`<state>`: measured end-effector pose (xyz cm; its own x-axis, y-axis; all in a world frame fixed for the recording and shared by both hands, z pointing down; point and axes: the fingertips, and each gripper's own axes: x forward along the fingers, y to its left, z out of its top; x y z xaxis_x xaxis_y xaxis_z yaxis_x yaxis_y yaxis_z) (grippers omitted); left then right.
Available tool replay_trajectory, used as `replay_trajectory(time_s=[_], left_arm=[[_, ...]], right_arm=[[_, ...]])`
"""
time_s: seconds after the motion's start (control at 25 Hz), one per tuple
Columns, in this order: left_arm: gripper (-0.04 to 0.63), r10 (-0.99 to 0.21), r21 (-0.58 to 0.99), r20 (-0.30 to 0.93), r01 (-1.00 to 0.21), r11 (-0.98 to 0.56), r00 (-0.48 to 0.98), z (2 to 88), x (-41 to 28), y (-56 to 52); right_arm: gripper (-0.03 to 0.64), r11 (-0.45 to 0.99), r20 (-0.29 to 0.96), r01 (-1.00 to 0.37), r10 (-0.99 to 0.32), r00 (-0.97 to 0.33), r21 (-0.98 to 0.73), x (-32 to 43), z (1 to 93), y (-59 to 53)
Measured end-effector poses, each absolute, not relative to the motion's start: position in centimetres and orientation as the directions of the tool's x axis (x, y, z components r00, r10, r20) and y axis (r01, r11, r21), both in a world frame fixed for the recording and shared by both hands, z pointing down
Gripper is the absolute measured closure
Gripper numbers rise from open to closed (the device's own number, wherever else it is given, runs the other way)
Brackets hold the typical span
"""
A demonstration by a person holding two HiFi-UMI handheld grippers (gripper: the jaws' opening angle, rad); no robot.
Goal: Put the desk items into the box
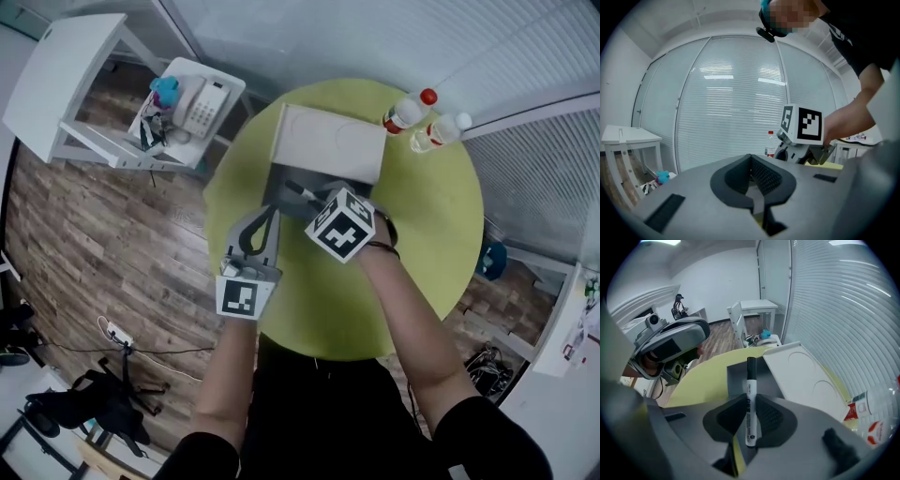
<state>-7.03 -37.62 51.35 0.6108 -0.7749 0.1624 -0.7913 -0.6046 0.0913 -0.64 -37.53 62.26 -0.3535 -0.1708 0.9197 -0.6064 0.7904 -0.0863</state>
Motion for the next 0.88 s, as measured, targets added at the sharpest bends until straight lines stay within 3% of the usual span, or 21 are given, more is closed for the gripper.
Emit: replay_trajectory(time_s=[0.88], left_arm=[[0.583,-0.700,0.102,0.173,-0.720,-0.687,0.693,56.0,-10.4,-41.5]], right_arm=[[0.546,0.664,0.961,-0.741,-0.131,-0.245,-0.098,-2.7,70.6,-41.5]])
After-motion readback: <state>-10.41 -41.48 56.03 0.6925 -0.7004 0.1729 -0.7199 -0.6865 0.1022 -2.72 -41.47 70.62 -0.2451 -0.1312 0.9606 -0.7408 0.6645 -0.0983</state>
